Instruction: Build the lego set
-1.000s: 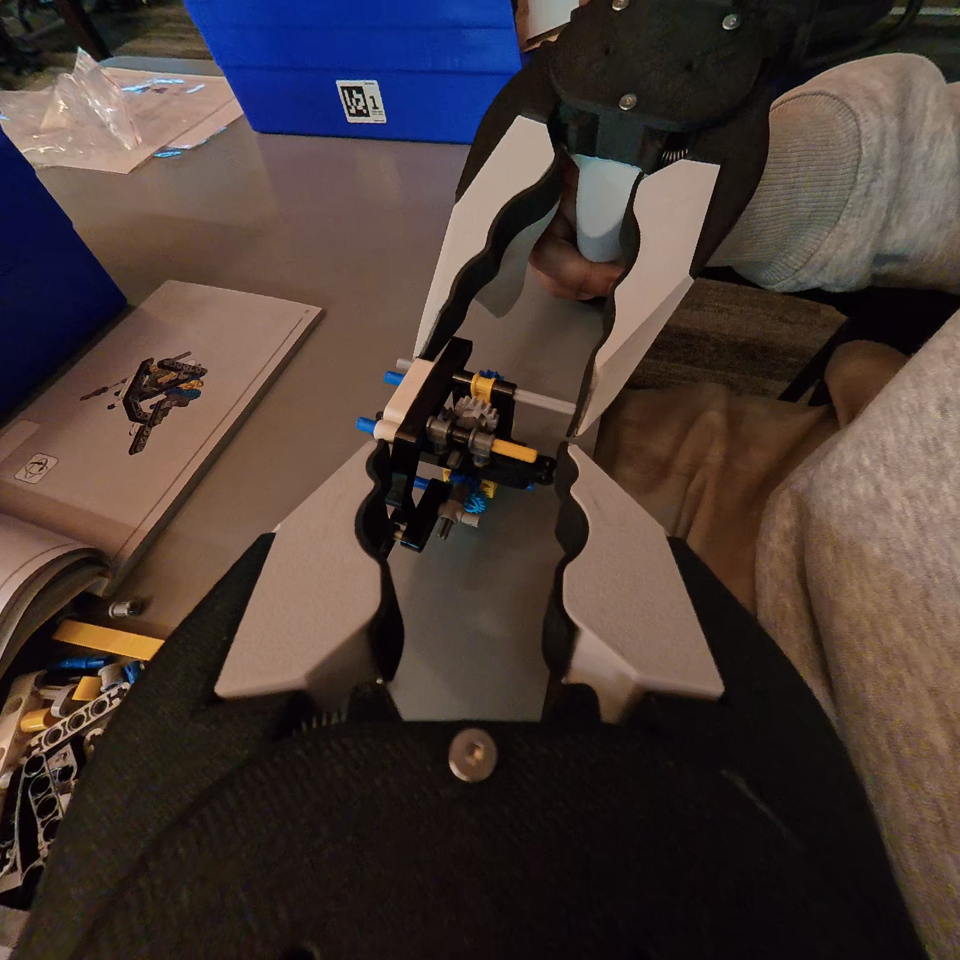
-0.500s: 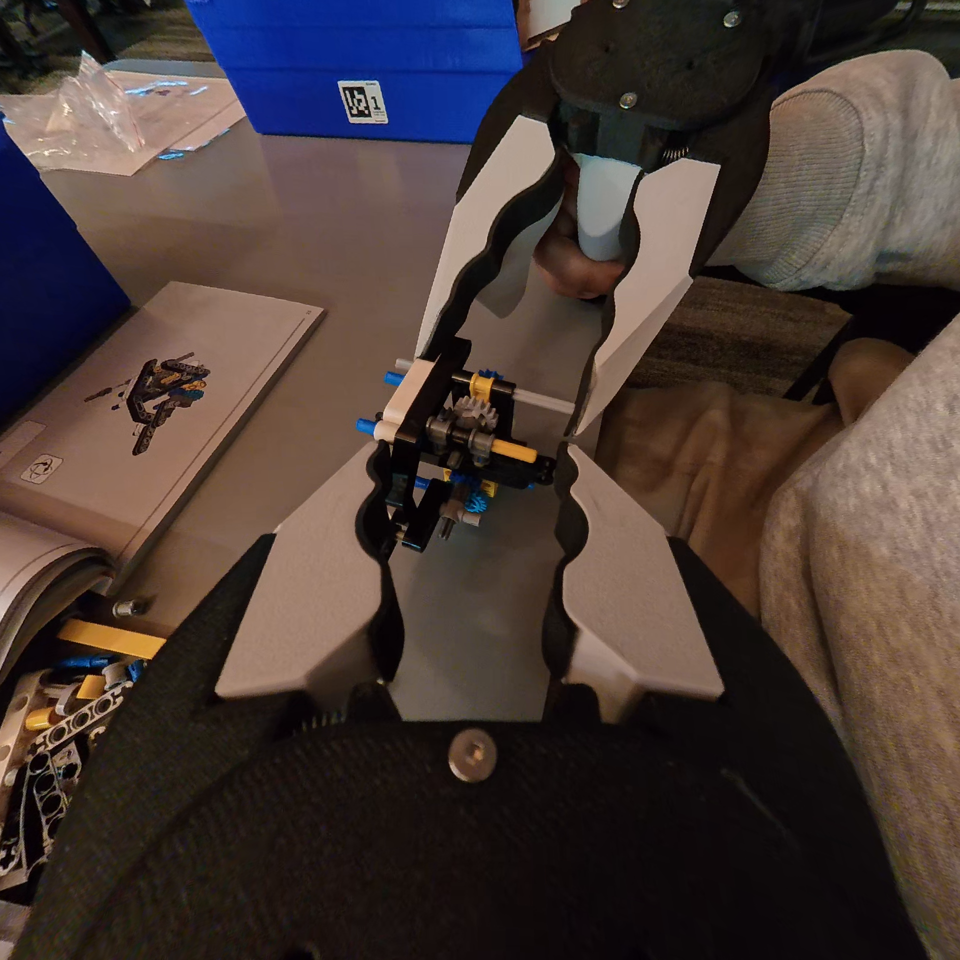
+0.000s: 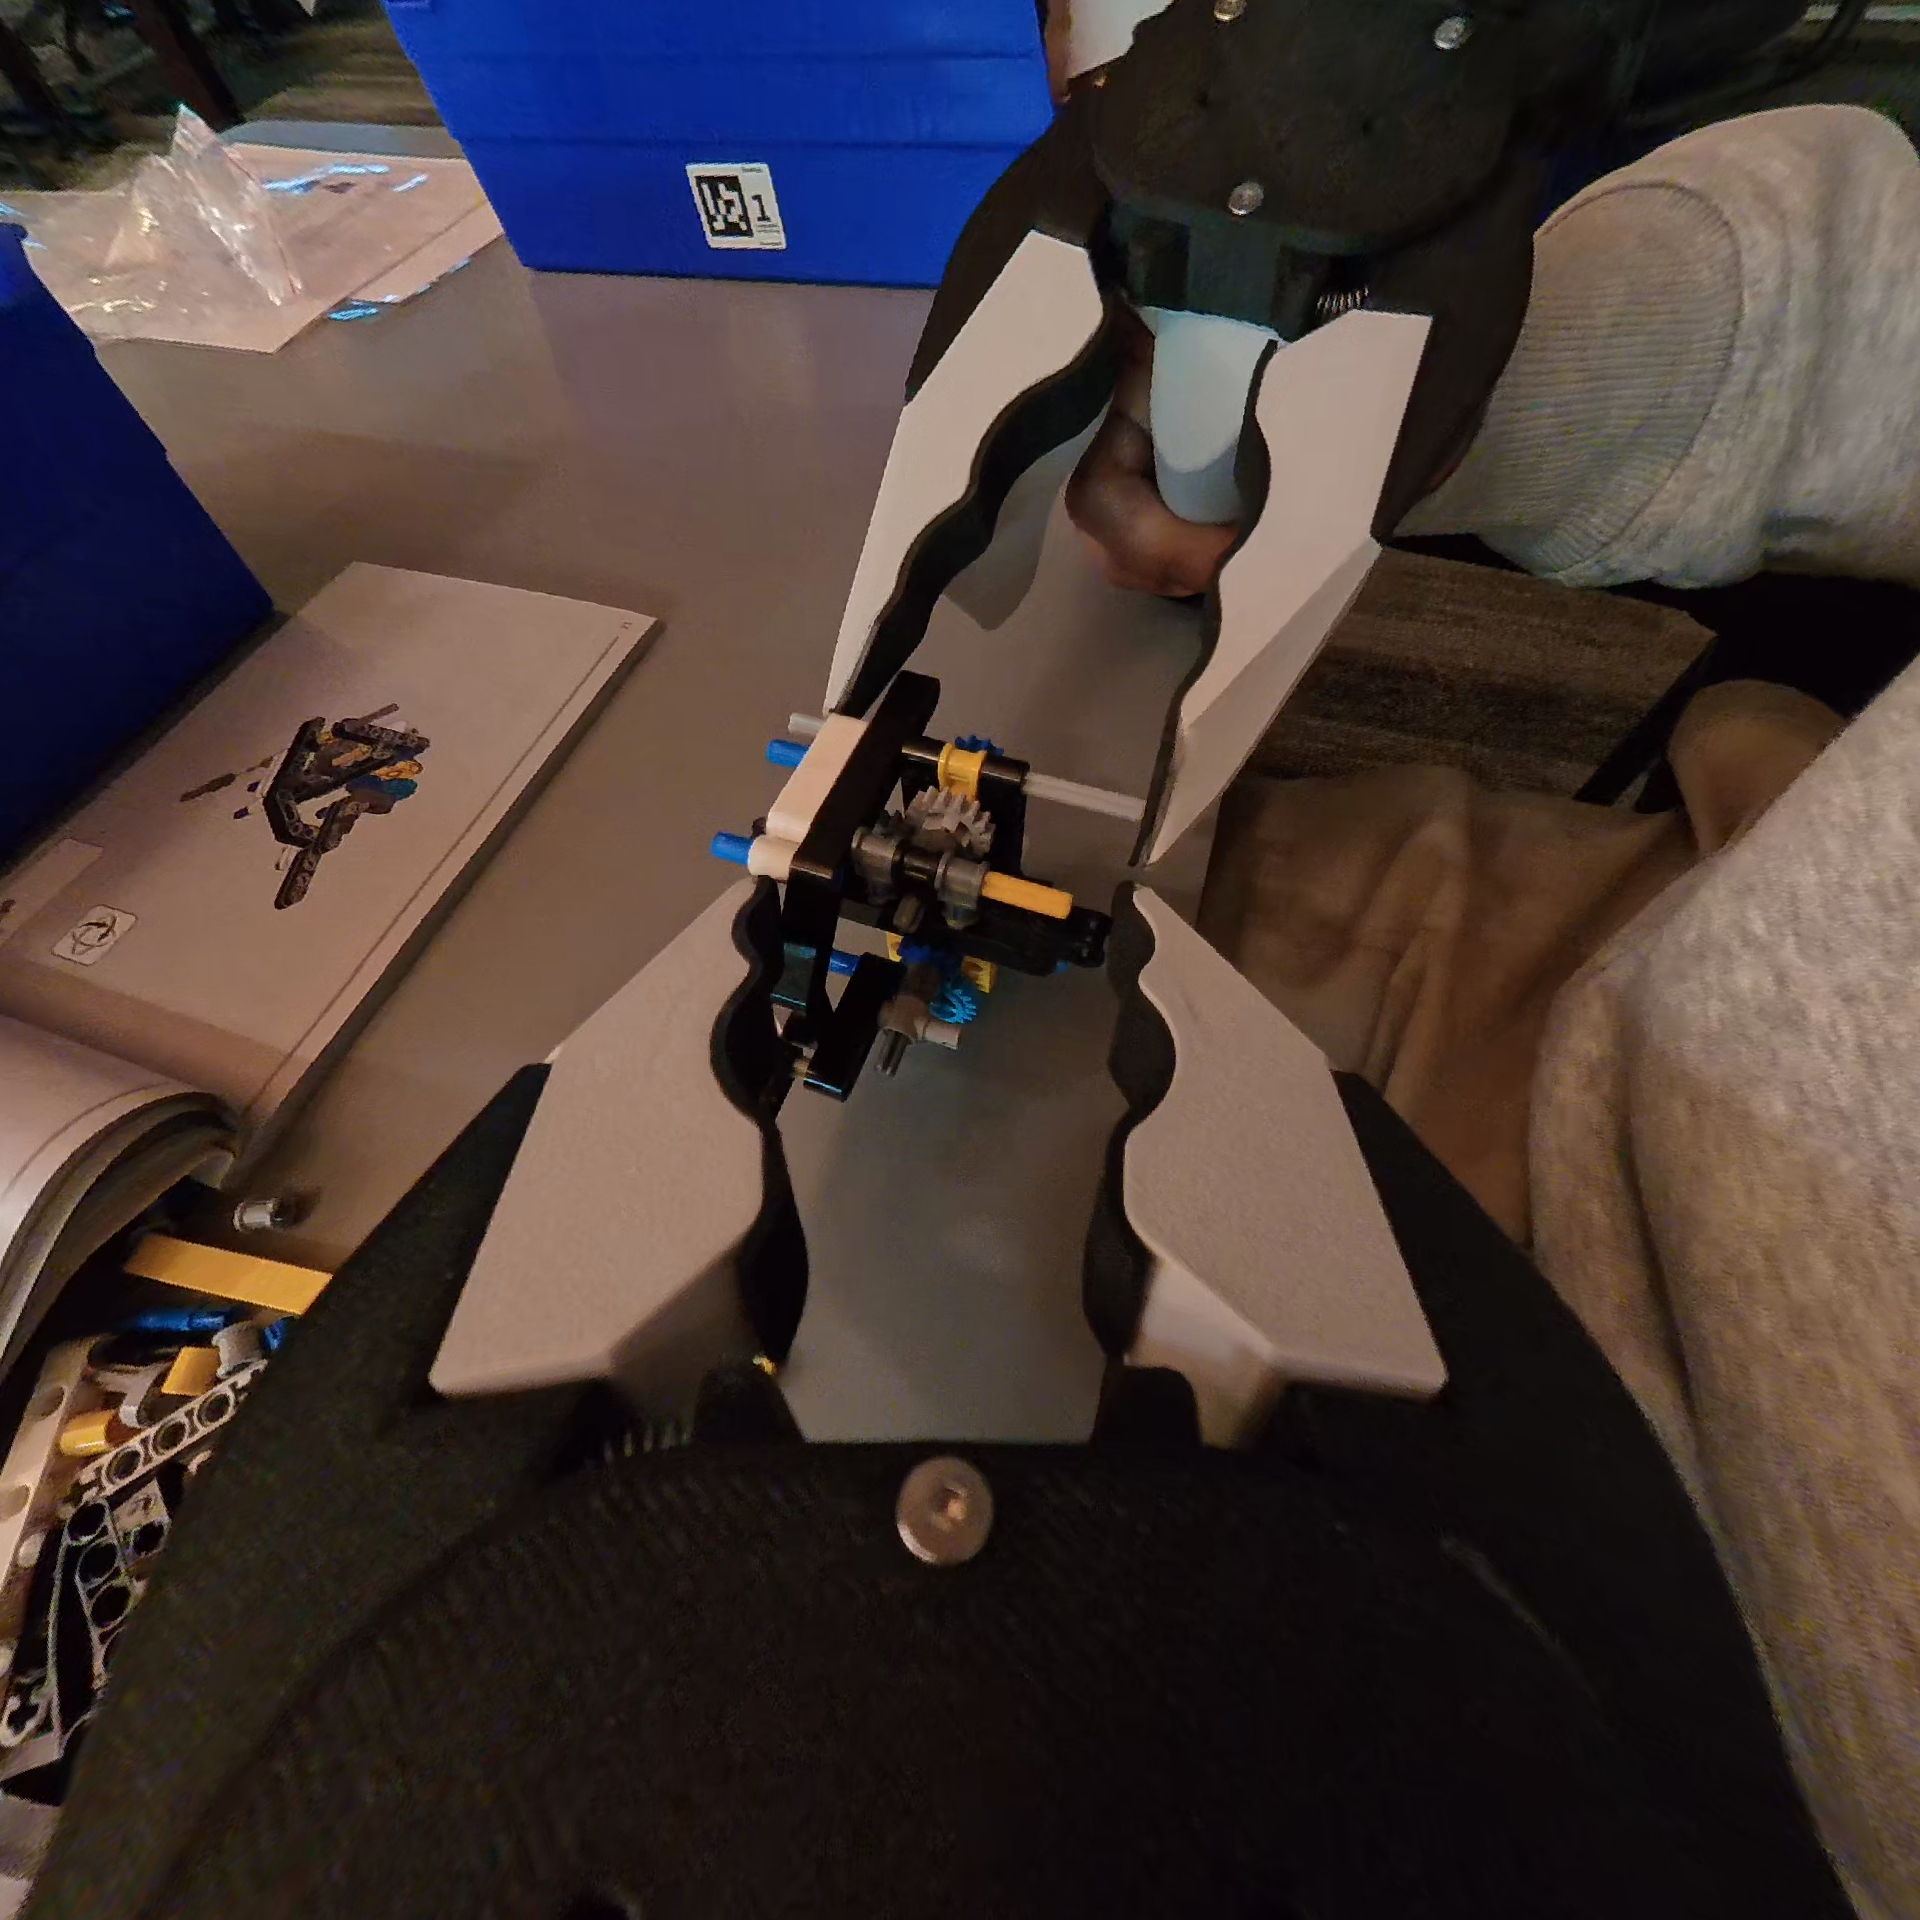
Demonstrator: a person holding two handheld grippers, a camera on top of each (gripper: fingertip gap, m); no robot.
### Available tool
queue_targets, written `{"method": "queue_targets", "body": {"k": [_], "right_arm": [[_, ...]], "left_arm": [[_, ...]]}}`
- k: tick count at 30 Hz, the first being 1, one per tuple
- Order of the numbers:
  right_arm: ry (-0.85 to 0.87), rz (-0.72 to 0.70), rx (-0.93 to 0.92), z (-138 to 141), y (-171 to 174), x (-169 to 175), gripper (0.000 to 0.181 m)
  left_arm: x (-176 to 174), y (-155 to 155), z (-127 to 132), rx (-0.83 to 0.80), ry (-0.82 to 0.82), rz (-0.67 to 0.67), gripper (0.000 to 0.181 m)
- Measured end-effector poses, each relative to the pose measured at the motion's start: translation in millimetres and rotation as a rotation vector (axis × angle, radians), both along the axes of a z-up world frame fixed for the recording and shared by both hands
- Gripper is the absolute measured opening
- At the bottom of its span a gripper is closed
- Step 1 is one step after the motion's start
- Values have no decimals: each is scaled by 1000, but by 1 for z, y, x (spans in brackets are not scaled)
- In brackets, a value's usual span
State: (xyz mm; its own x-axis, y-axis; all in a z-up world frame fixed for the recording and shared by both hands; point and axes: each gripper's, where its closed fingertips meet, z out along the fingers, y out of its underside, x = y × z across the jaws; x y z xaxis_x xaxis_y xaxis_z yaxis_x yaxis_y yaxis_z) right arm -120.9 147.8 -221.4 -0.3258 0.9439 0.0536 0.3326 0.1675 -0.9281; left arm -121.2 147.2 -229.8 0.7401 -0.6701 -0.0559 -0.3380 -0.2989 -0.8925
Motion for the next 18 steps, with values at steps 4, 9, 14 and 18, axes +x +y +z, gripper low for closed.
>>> {"method": "queue_targets", "body": {"k": [4,9,14,18], "right_arm": [[1,-31,38,-2,4,0,77],[51,-40,-20,9,8,4,90],[93,-46,-43,16,11,7,90],[79,-22,-28,13,6,6,91]], "left_arm": [[-1,1,0,-13,-17,5,61],[-1,1,0,-16,-18,1,61],[-1,1,0,-18,-21,0,62],[-1,1,0,-17,-21,-1,61]]}}
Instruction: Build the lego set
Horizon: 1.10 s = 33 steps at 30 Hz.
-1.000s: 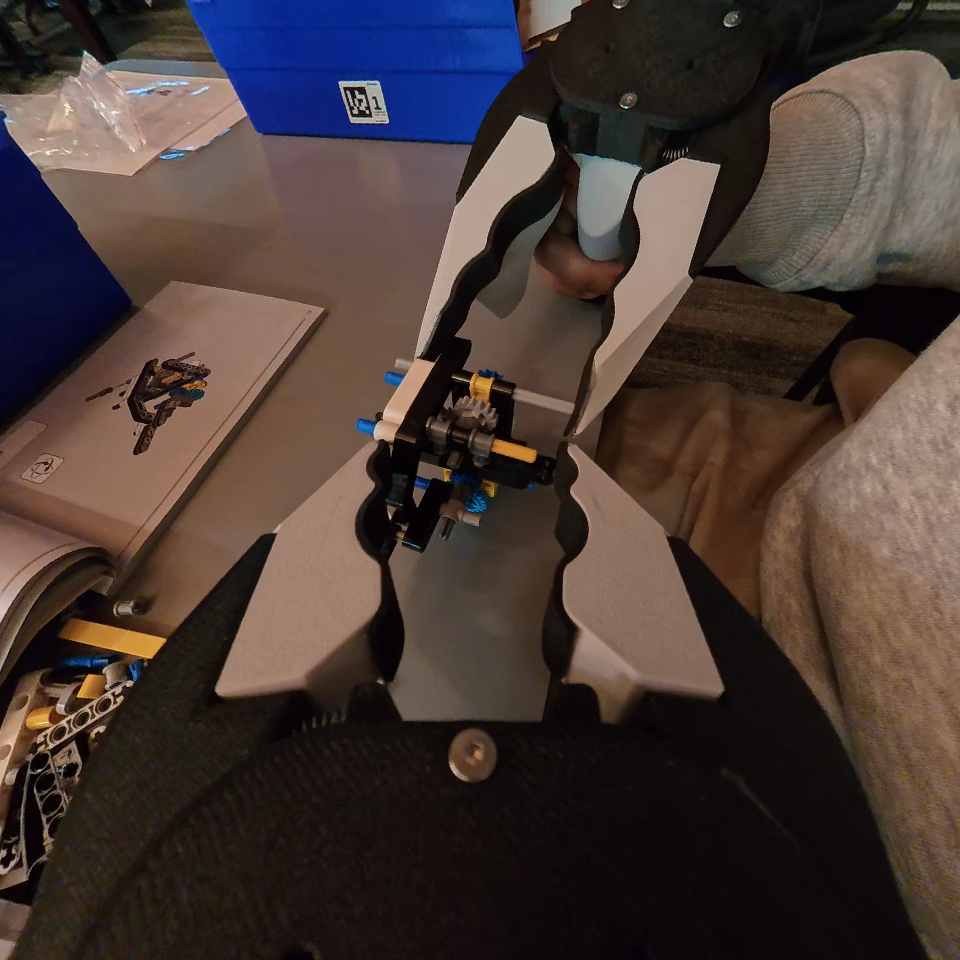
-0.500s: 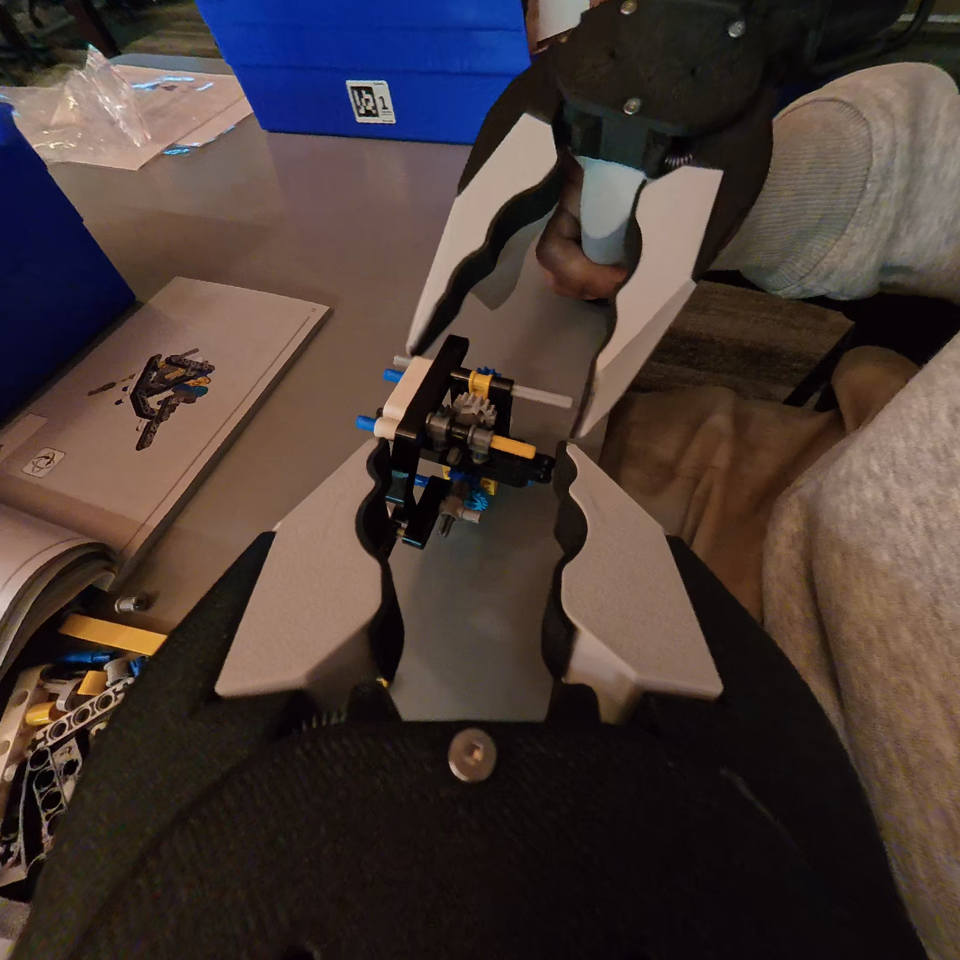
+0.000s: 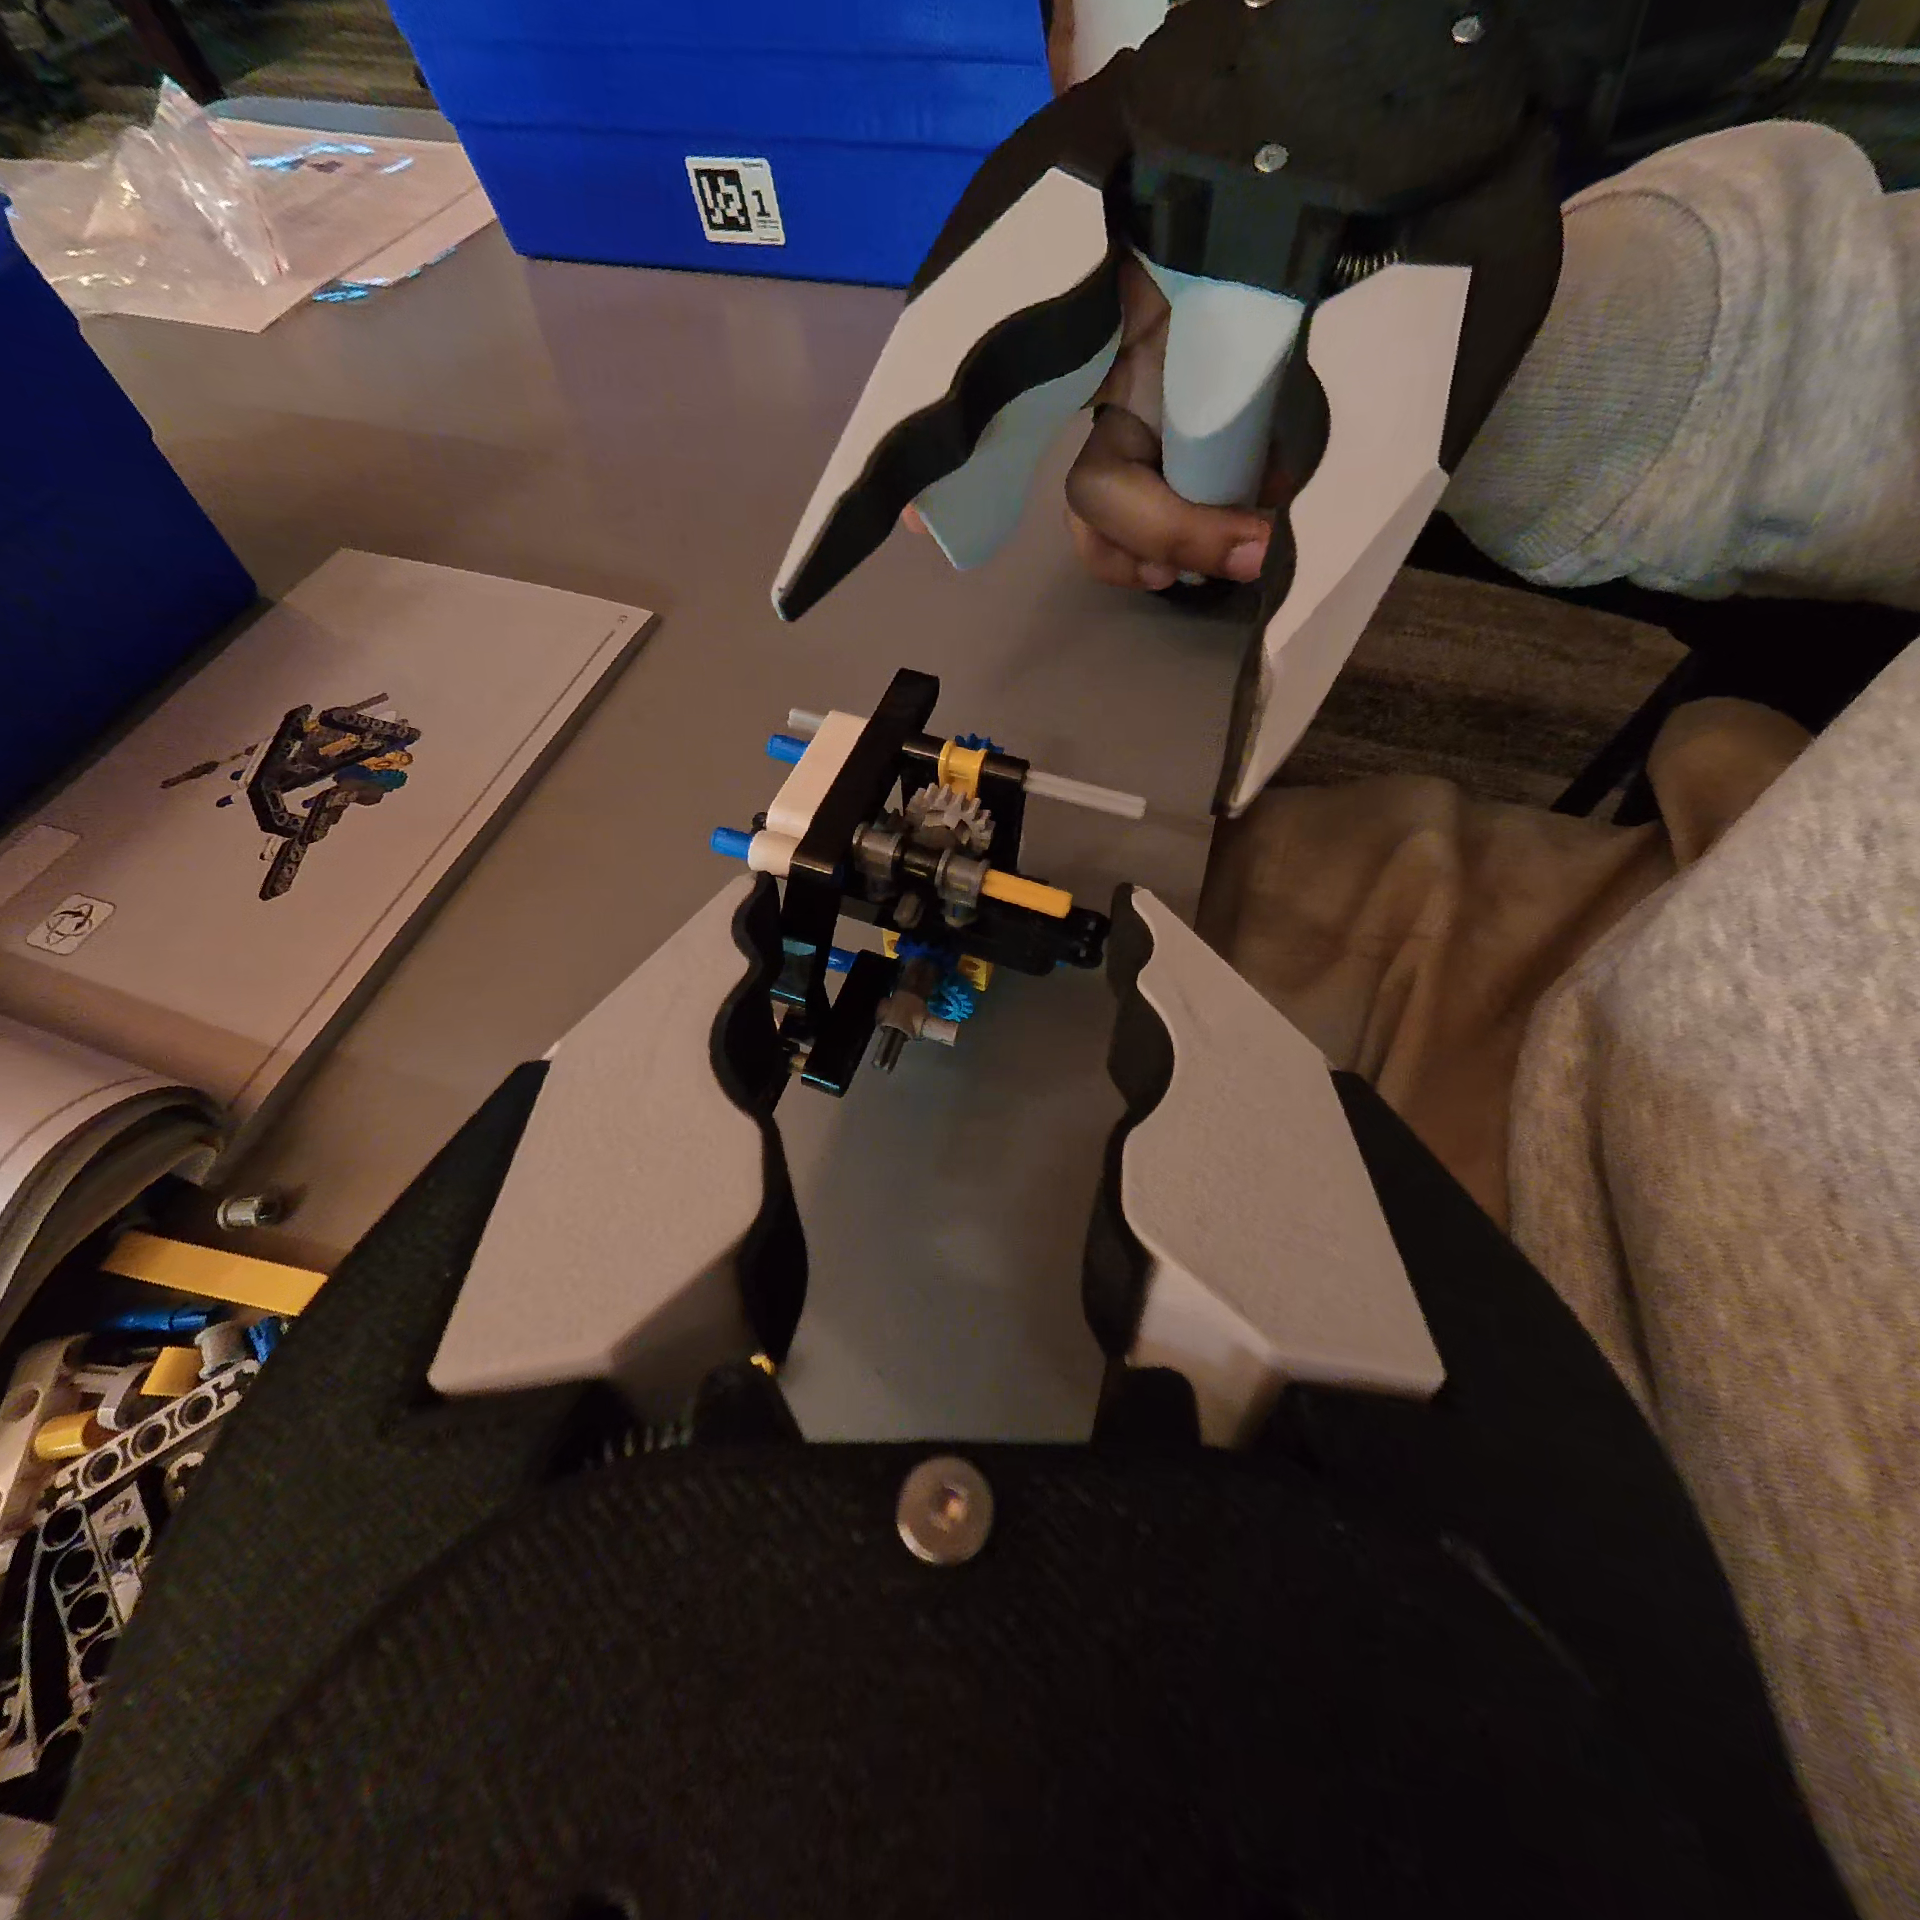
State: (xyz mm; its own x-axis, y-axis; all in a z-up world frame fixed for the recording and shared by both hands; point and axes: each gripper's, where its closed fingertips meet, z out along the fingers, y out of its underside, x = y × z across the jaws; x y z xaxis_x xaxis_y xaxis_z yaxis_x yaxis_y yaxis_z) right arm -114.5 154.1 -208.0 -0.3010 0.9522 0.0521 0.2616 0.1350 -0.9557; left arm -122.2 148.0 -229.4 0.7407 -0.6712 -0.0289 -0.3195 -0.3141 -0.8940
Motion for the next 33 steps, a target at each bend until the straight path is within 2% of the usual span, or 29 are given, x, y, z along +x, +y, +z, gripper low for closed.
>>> {"method": "queue_targets", "body": {"k": [7,33], "right_arm": [[-16,24,3,-2,-4,0,79],[-56,26,105,-13,-12,-4,76]], "left_arm": [[0,-1,0,0,-1,-2,62],[1,-1,0,-1,2,-8,62]]}}
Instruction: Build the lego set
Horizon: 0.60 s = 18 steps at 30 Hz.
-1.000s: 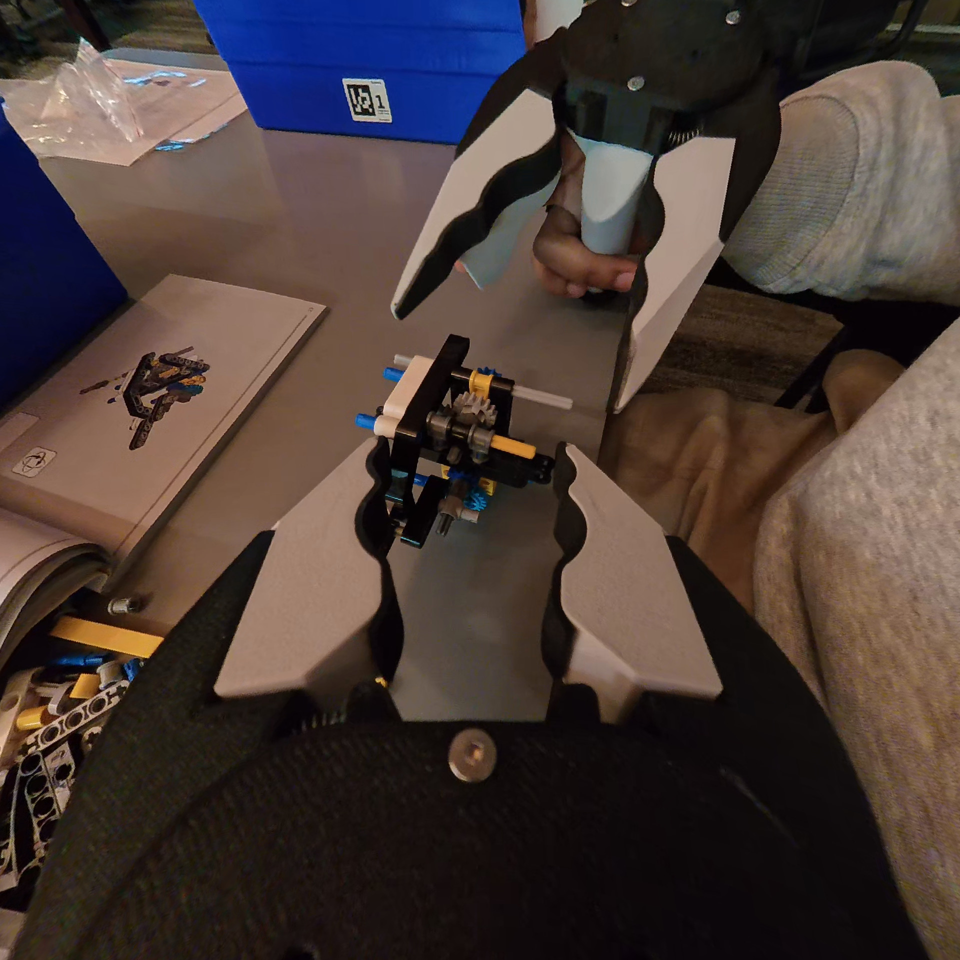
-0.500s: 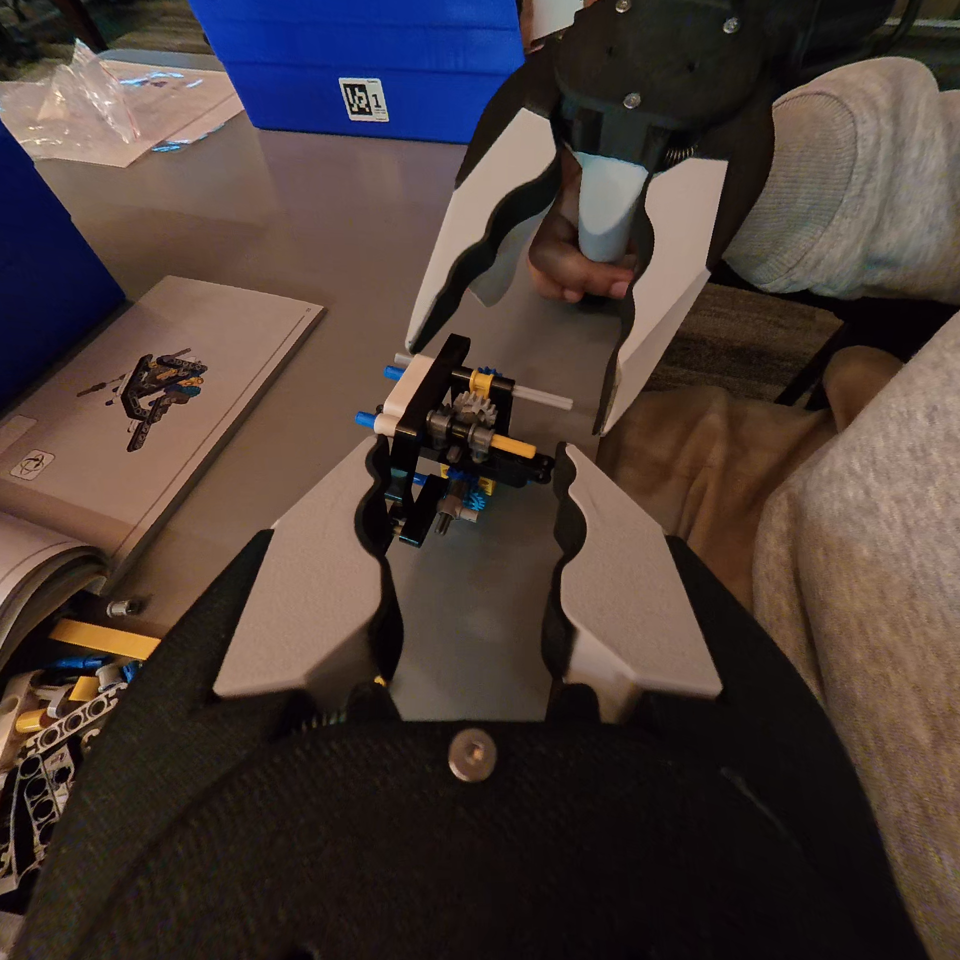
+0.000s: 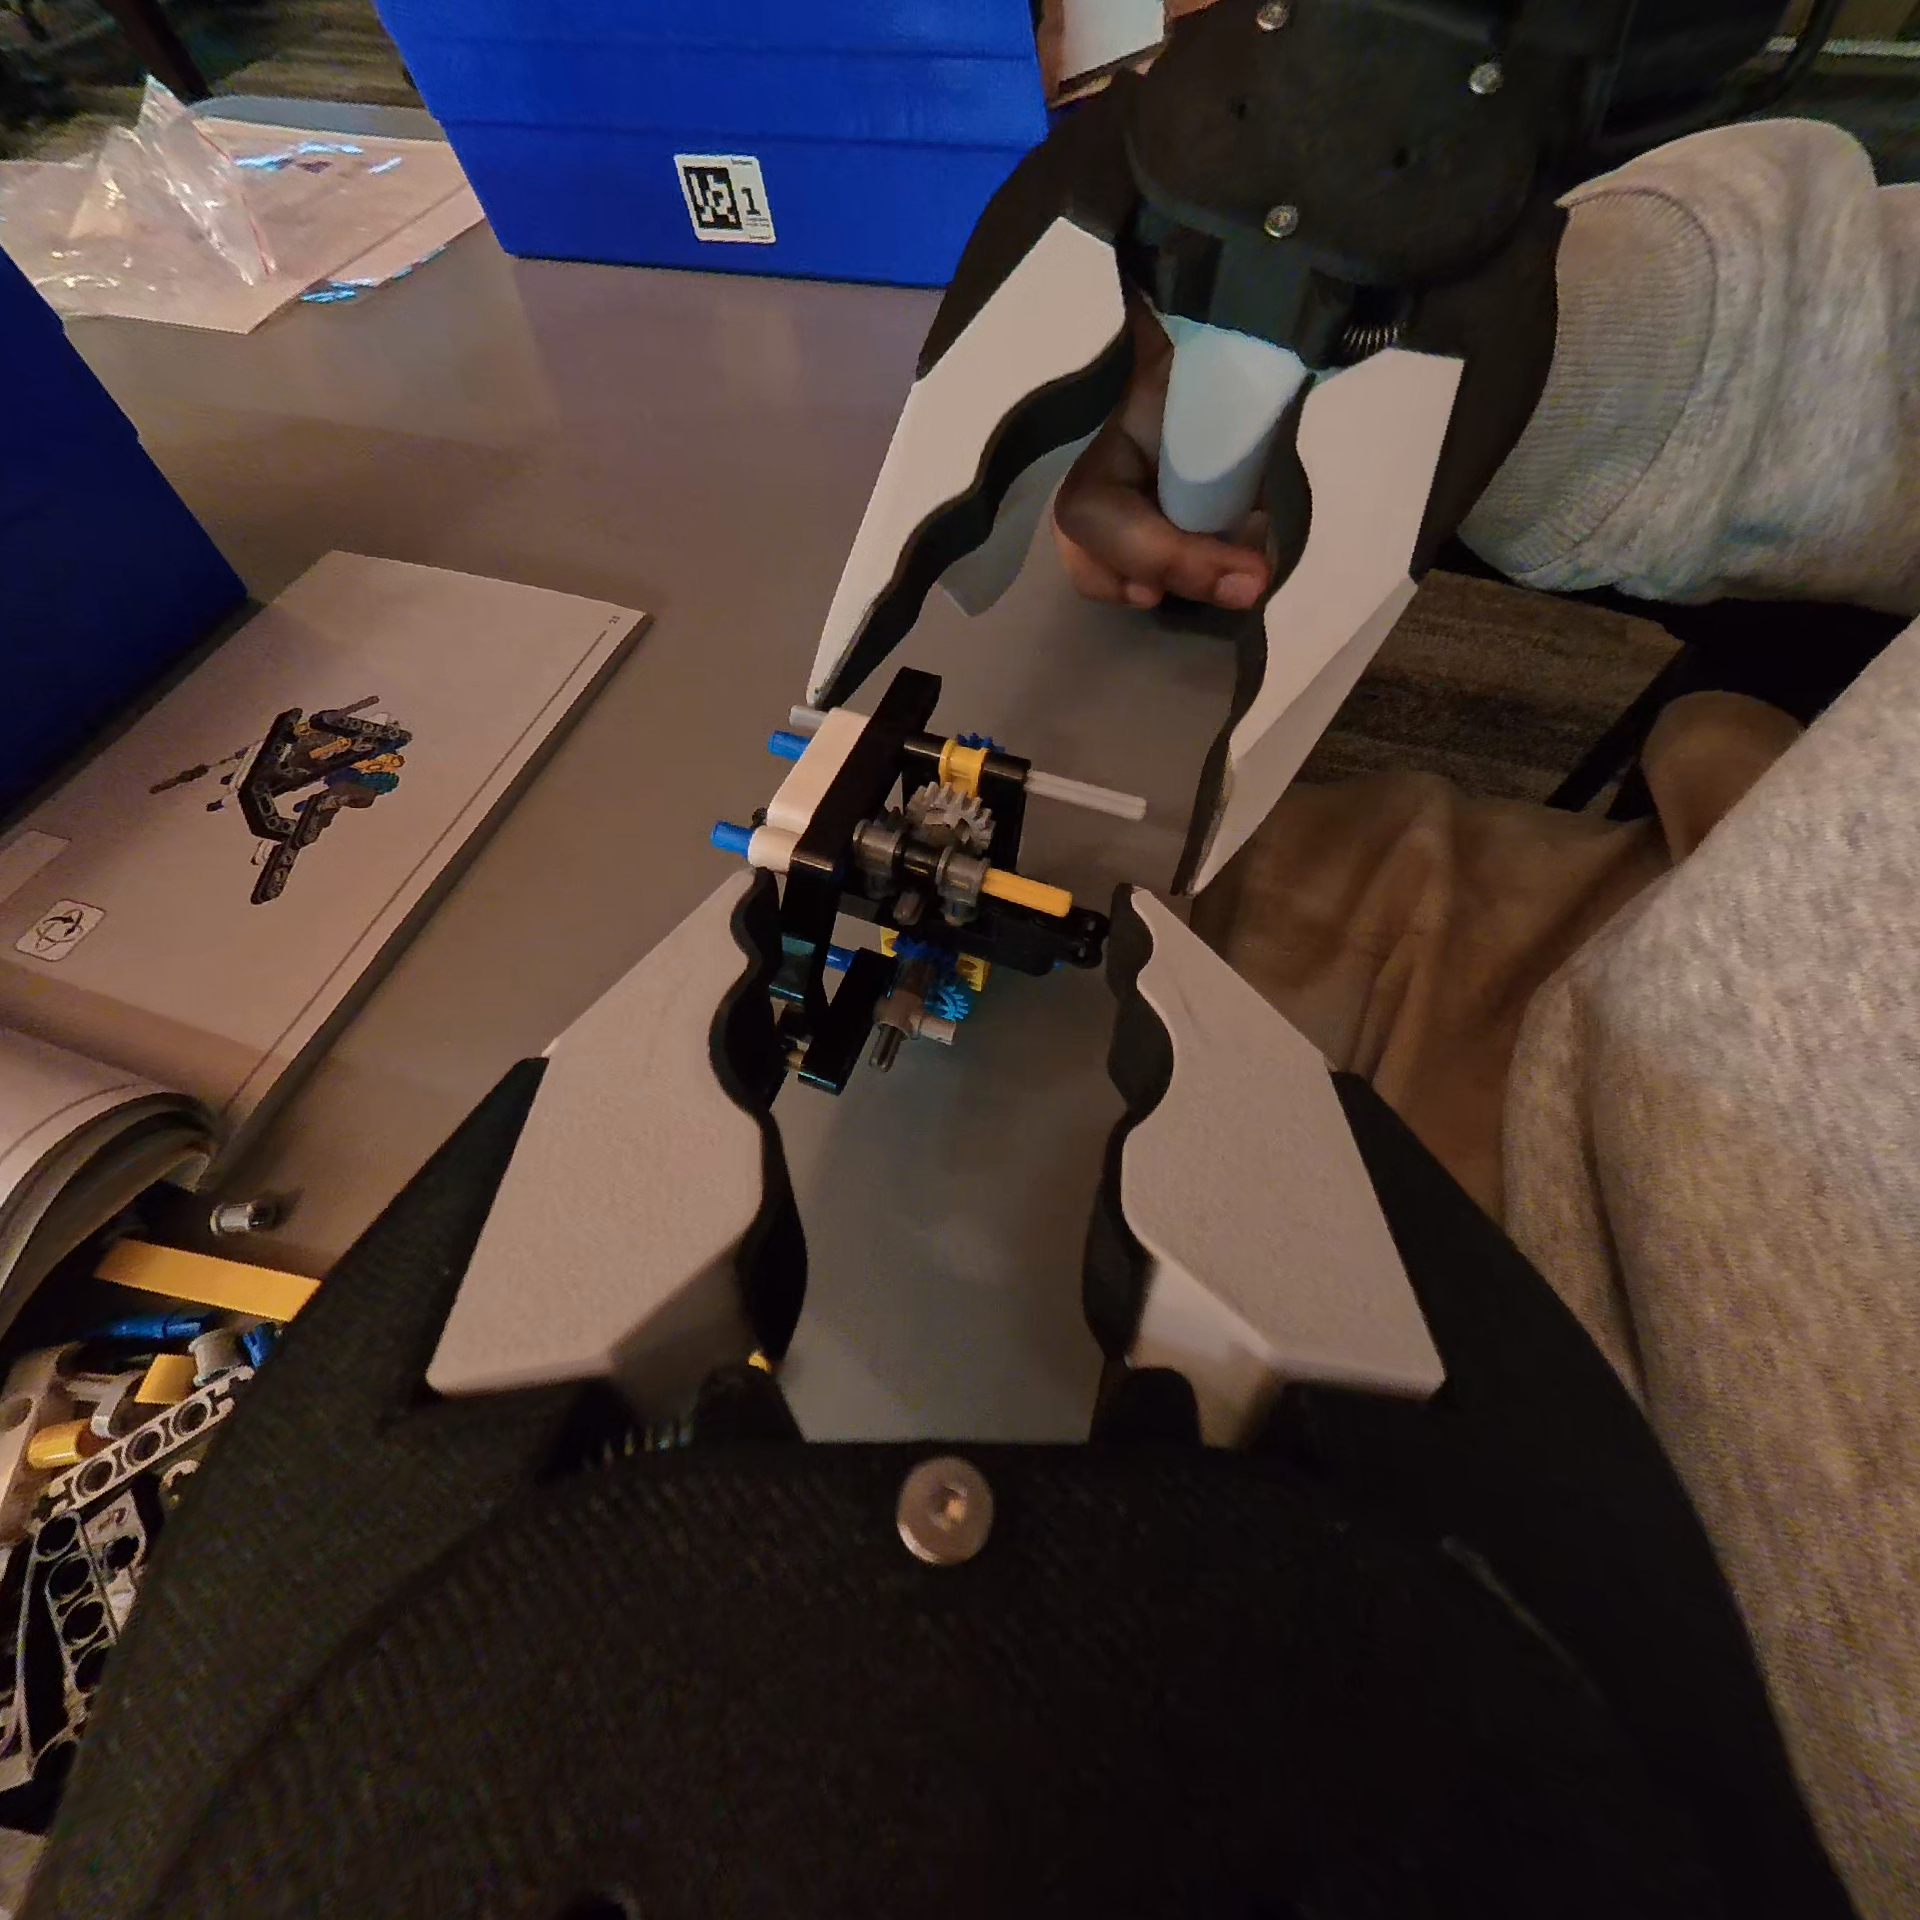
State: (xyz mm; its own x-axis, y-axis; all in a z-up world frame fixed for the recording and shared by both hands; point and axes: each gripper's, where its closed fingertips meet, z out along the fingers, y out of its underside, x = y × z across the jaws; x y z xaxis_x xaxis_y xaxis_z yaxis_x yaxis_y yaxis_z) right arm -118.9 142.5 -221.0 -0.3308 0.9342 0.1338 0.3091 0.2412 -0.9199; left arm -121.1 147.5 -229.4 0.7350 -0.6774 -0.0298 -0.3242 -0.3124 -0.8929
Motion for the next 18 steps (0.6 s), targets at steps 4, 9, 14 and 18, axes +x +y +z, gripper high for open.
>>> {"method": "queue_targets", "body": {"k": [4,9,14,18], "right_arm": [[3,-3,10,0,0,-1,74],[16,-13,60,-1,3,-1,64],[12,-3,50,-1,3,0,63],[-8,25,56,-1,3,1,63]], "left_arm": [[0,0,0,1,0,1,62],[1,-1,0,4,5,-3,62],[0,-1,0,4,5,-5,62],[0,-1,1,4,5,-4,62]]}}
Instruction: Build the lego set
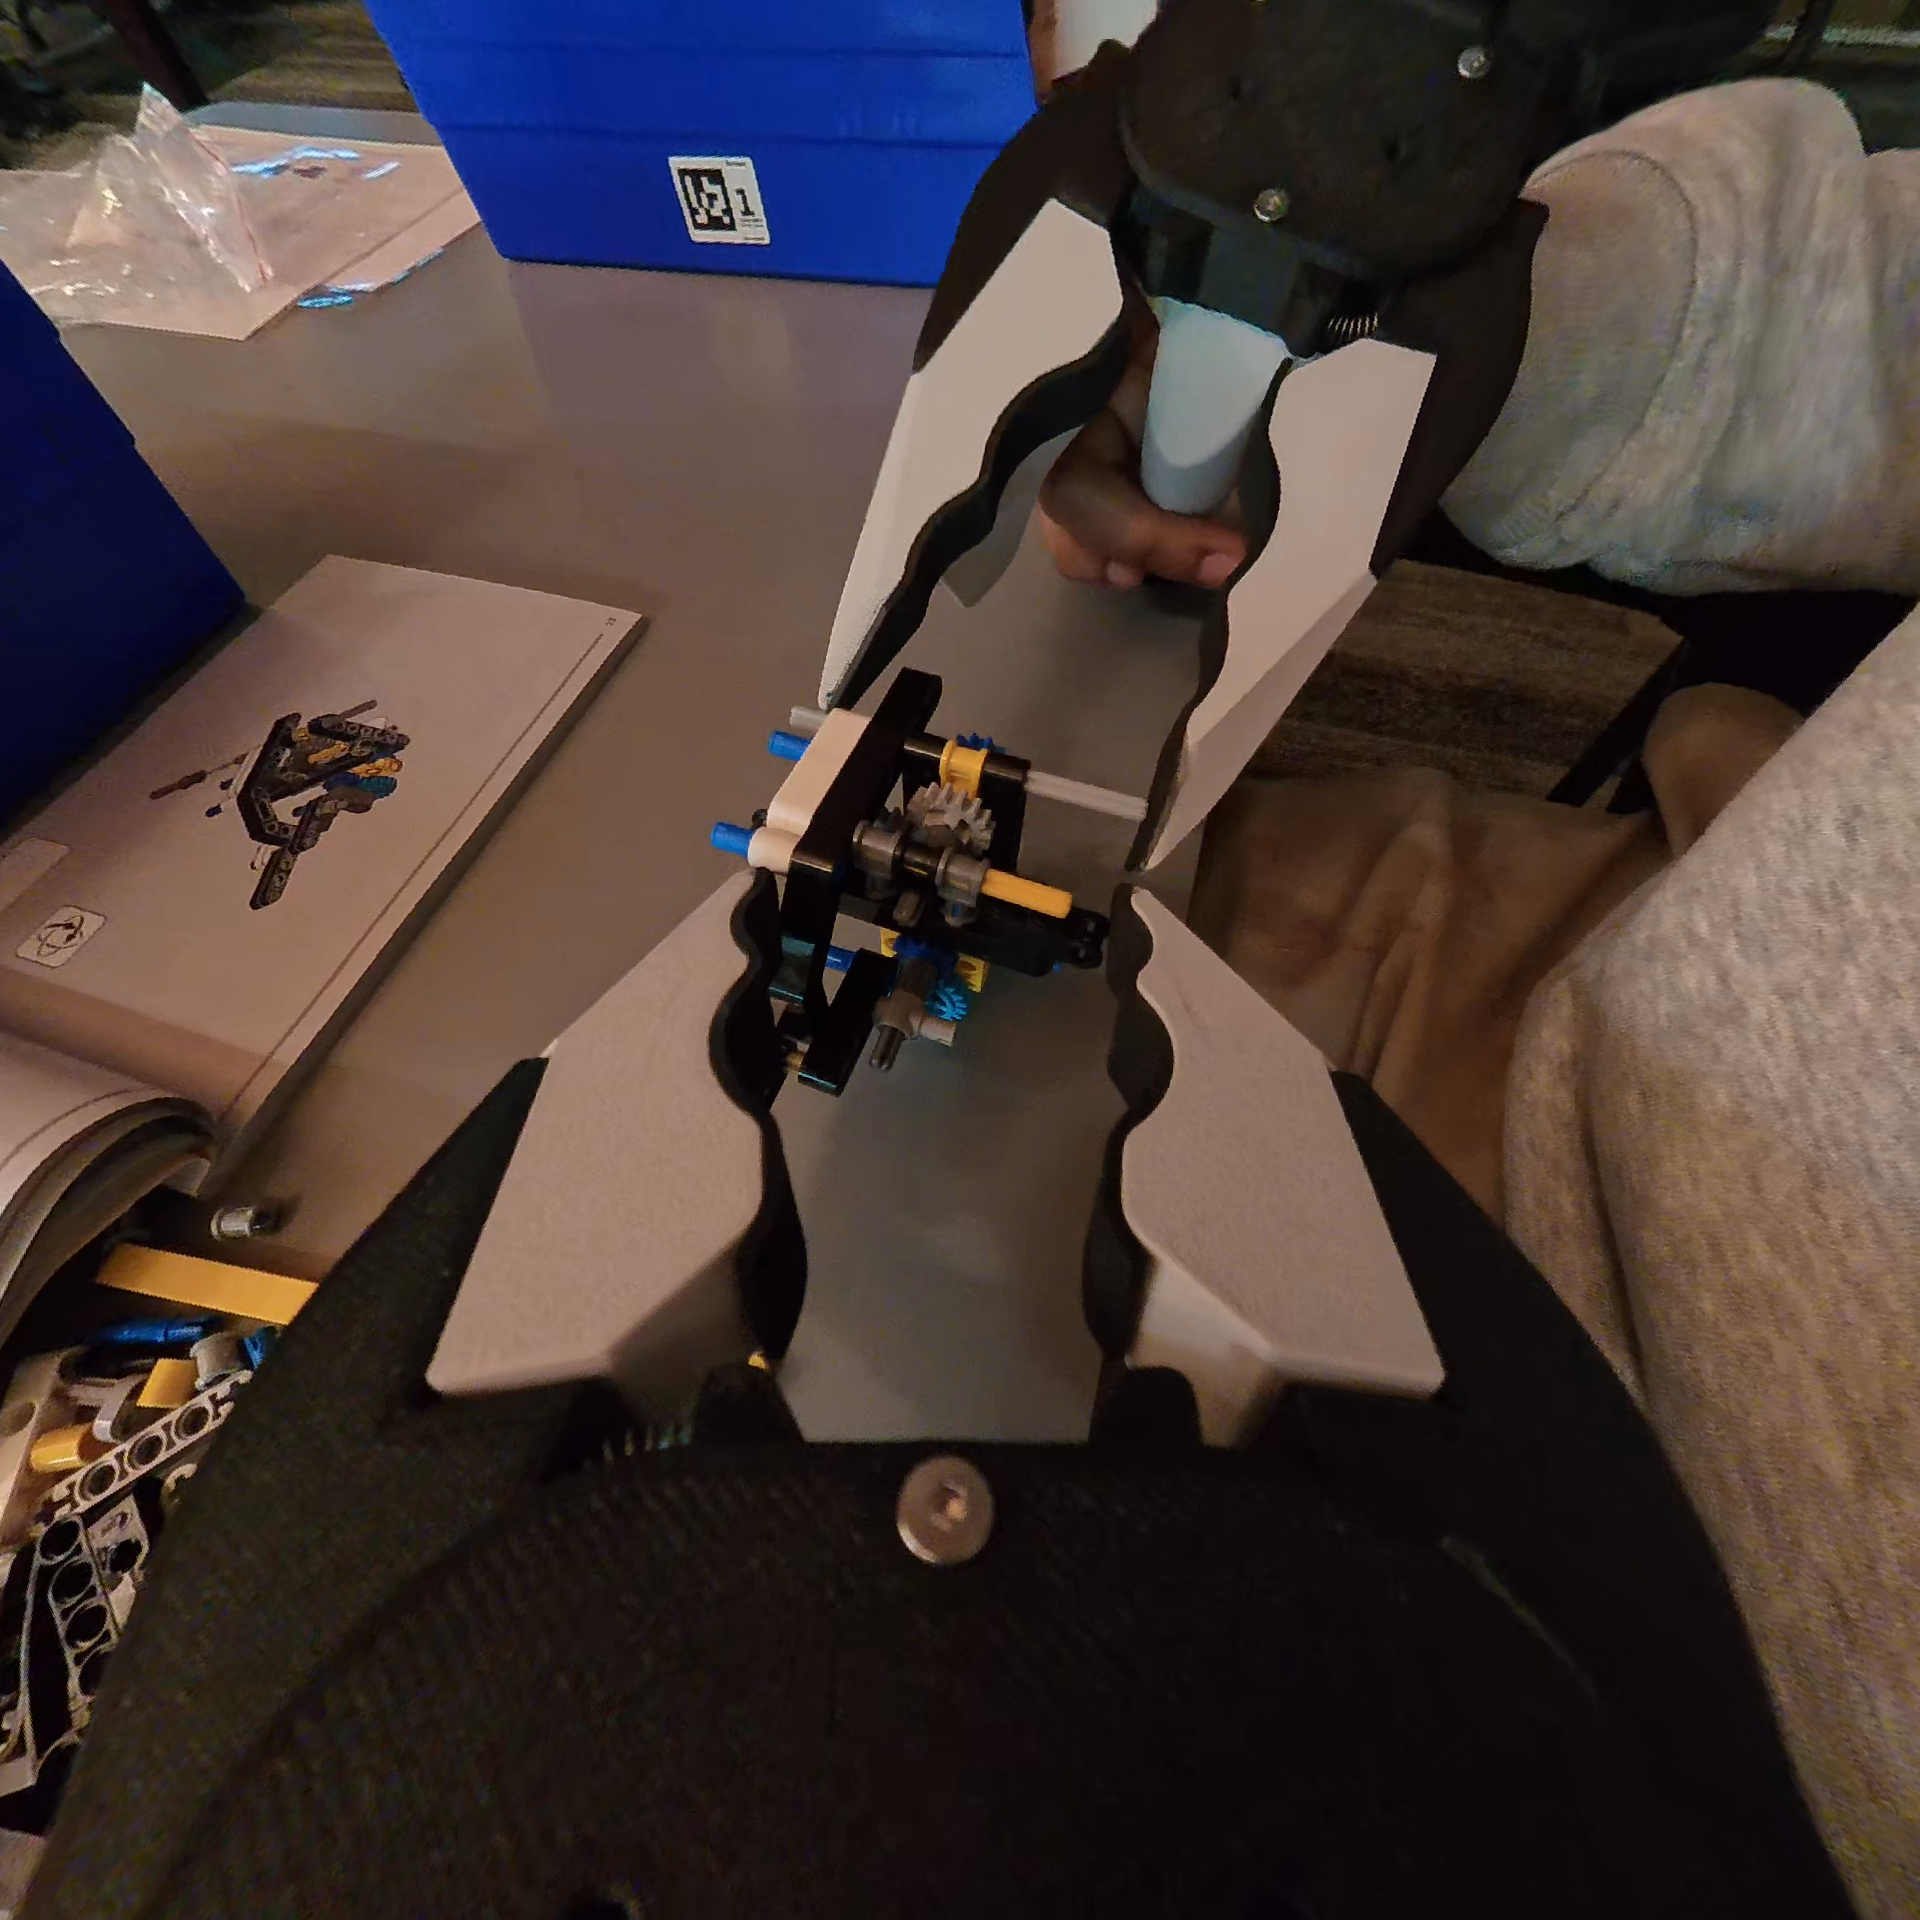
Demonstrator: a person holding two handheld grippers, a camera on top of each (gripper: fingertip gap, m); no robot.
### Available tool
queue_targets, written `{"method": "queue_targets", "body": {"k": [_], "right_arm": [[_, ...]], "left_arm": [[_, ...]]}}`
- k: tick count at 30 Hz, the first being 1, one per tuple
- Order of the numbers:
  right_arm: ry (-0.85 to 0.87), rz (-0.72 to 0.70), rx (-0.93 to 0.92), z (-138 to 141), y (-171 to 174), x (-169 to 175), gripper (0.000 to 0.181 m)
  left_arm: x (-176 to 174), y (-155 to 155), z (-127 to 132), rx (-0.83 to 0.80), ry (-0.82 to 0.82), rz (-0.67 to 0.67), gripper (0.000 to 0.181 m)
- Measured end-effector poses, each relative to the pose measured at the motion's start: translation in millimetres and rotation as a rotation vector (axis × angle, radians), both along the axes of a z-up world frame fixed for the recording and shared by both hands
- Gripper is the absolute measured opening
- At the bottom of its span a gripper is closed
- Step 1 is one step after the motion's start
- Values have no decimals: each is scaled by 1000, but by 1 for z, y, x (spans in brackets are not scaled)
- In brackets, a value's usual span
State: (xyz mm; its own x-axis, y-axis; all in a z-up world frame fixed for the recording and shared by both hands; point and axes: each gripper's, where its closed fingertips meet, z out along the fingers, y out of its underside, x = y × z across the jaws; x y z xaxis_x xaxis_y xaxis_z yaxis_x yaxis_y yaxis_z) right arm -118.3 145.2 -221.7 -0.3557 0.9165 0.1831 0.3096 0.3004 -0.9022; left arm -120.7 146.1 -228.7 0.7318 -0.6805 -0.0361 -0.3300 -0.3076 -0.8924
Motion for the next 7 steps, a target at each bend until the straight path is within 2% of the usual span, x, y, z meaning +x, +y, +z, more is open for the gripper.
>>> {"method": "queue_targets", "body": {"k": [7], "right_arm": [[-44,53,-93,4,1,1,63]], "left_arm": [[-1,1,0,3,4,3,61]]}}
